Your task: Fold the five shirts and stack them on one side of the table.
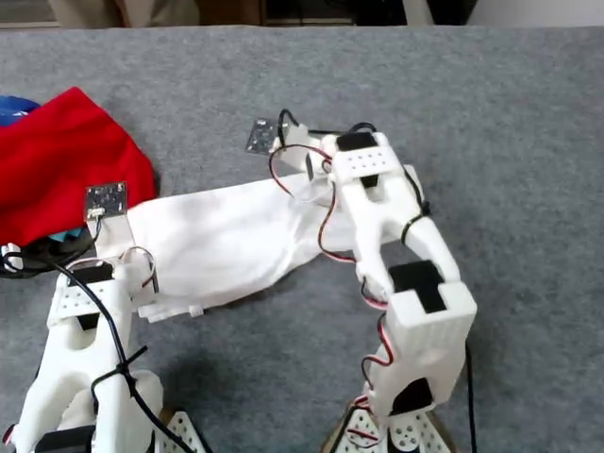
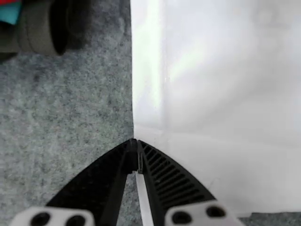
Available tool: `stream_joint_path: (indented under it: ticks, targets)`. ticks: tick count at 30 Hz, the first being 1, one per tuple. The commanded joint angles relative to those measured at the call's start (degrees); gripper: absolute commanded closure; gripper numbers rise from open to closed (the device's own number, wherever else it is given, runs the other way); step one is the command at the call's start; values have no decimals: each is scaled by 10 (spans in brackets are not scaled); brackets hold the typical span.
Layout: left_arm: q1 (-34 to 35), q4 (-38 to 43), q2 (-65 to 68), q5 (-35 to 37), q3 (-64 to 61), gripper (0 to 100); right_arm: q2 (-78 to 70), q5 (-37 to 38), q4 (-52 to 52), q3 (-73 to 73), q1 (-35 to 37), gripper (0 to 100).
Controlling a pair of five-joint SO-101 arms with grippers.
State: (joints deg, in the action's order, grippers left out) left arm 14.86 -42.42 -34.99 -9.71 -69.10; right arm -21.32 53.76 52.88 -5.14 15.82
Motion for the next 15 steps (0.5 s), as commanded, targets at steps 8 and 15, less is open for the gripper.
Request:
stream_joint_path:
  ticks: [8, 15]
  targets:
    - [4, 6, -11, 1, -2, 981, 86, -9, 69, 50, 5, 997]
    - [6, 4, -12, 1, -2, 981, 182, -6, 185, 79, 8, 997]
